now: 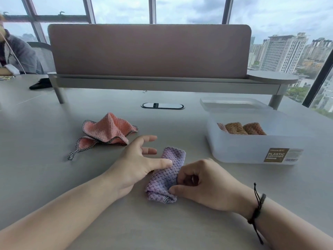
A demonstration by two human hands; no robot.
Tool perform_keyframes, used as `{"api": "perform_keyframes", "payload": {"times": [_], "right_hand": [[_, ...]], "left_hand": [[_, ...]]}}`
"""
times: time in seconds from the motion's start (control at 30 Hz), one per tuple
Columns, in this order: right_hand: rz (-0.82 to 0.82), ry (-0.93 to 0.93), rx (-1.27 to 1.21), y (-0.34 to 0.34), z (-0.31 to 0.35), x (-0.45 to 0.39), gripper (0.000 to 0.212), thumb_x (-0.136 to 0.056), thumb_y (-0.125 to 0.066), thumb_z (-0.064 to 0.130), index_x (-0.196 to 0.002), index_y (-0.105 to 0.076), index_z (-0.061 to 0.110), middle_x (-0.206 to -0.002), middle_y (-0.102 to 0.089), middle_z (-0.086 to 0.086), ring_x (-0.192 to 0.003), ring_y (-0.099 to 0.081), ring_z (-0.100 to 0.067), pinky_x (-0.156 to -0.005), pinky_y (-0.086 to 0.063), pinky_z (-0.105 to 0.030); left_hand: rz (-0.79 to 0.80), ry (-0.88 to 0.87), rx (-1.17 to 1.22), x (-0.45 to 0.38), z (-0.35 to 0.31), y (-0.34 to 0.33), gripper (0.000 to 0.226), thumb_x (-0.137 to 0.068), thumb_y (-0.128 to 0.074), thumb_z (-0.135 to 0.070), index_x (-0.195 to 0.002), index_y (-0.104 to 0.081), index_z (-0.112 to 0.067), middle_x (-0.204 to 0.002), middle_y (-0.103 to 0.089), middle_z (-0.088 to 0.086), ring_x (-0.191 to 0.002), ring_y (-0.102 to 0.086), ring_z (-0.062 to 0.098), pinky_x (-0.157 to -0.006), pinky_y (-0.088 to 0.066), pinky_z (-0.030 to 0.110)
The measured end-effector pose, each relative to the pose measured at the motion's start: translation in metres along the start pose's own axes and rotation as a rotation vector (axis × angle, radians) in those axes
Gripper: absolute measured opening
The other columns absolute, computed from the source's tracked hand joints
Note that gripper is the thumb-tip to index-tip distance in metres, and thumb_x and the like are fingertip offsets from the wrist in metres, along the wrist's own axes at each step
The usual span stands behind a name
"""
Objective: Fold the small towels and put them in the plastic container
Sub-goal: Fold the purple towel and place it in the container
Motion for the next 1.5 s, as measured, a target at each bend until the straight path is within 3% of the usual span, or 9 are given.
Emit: {"api": "perform_keyframes", "payload": {"times": [0.17, 0.37, 0.5, 0.57, 0.63, 0.73, 1.07, 1.3, 1.5], "right_hand": [[0.009, -0.003, -0.001, 0.001, -0.001, -0.001, 0.032, -0.071, -0.074, 0.056, -0.078, -0.068, 0.025, -0.067, -0.064, 0.007, -0.059, -0.055, -0.006, -0.055, -0.044, -0.023], [-0.090, -0.068, -0.108, 0.010, -0.006, 0.000, 0.033, -0.072, -0.071, 0.063, -0.073, -0.069, 0.030, -0.084, -0.060, 0.010, -0.066, -0.059, -0.004, -0.061, -0.047, -0.017], [-0.165, -0.217, -0.255, 0.016, -0.019, 0.000, 0.049, -0.065, -0.068, 0.073, -0.084, -0.055, 0.029, -0.094, -0.066, 0.005, -0.062, -0.064, -0.003, -0.059, -0.052, -0.029], [-0.166, -0.317, -0.502, 0.012, -0.022, 0.003, 0.057, -0.065, -0.076, 0.063, -0.093, -0.052, 0.020, -0.098, -0.070, -0.005, -0.057, -0.065, -0.010, -0.056, -0.055, -0.038], [-0.166, -0.383, -0.801, 0.006, -0.021, 0.007, 0.051, -0.075, -0.081, 0.036, -0.103, -0.050, 0.007, -0.100, -0.073, -0.016, -0.076, -0.073, -0.025, -0.075, -0.060, -0.053], [-0.198, -0.385, -1.023, 0.011, -0.012, 0.012, 0.037, -0.085, -0.073, 0.007, -0.110, -0.047, 0.003, -0.098, -0.073, -0.024, -0.089, -0.073, -0.038, -0.082, -0.058, -0.053], [-0.337, -0.324, -0.860, 0.072, -0.032, 0.050, 0.040, -0.087, -0.069, 0.002, -0.104, -0.056, 0.036, -0.089, -0.056, -0.025, -0.079, -0.065, -0.039, -0.073, -0.057, -0.064], [-0.425, -0.334, -0.607, 0.162, -0.055, 0.022, 0.028, -0.089, -0.065, 0.000, -0.088, -0.068, 0.028, -0.088, -0.056, -0.021, -0.077, -0.062, -0.036, -0.075, -0.057, -0.063], [-0.193, -0.537, -0.438, 0.171, -0.111, -0.044, 0.038, -0.092, -0.040, -0.009, -0.095, -0.067, 0.017, -0.096, -0.064, -0.010, -0.081, -0.068, -0.027, -0.060, -0.063, -0.036]], "left_hand": [[0.087, 0.041, 0.118, 0.004, -0.005, -0.009, 0.065, -0.070, -0.079, 0.014, -0.119, -0.061, -0.025, -0.102, -0.059, 0.012, -0.085, -0.065, 0.019, -0.067, -0.055, 0.024], [0.115, 0.051, 0.227, 0.004, -0.006, -0.013, 0.058, -0.076, -0.065, 0.024, -0.114, -0.063, -0.020, -0.100, -0.054, 0.010, -0.086, -0.061, 0.019, -0.065, -0.055, 0.022], [0.157, 0.041, 0.335, 0.006, -0.013, -0.016, 0.054, -0.076, -0.064, 0.022, -0.112, -0.064, -0.018, -0.105, -0.062, 0.013, -0.092, -0.065, 0.021, -0.072, -0.055, 0.028], [0.189, 0.057, 0.403, 0.008, -0.015, -0.020, 0.055, -0.069, -0.068, 0.017, -0.113, -0.064, -0.016, -0.103, -0.068, 0.013, -0.089, -0.068, 0.023, -0.075, -0.056, 0.033], [0.212, 0.082, 0.460, 0.010, -0.017, -0.029, 0.060, -0.062, -0.073, 0.014, -0.114, -0.065, -0.016, -0.101, -0.070, 0.017, -0.087, -0.069, 0.028, -0.081, -0.054, 0.040], [0.192, 0.088, 0.525, 0.010, -0.022, -0.042, 0.058, -0.061, -0.071, 0.011, -0.114, -0.063, -0.012, -0.103, -0.067, 0.025, -0.090, -0.068, 0.034, -0.084, -0.054, 0.043], [0.218, -0.020, 0.165, 0.010, -0.066, -0.095, 0.054, -0.076, -0.077, 0.008, -0.117, -0.059, -0.021, -0.113, -0.069, 0.017, -0.091, -0.072, 0.037, -0.060, -0.059, 0.043], [0.146, -0.186, 0.062, -0.017, -0.119, -0.125, 0.035, -0.089, -0.073, -0.014, -0.118, -0.058, -0.025, -0.100, -0.069, 0.007, -0.071, -0.073, 0.024, -0.061, -0.061, 0.041], [-0.017, -0.122, 0.073, -0.061, -0.095, -0.107, 0.018, -0.093, -0.067, -0.015, -0.110, -0.064, -0.022, -0.109, -0.067, 0.011, -0.061, -0.062, 0.020, -0.052, -0.052, 0.032]]}}
Point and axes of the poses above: each hand's wrist, its own x-axis away from the middle knuckle, its own y-axis out of the back of the hand, z = x × y, the point moved 7 cm from there along -x, towards the middle knuckle
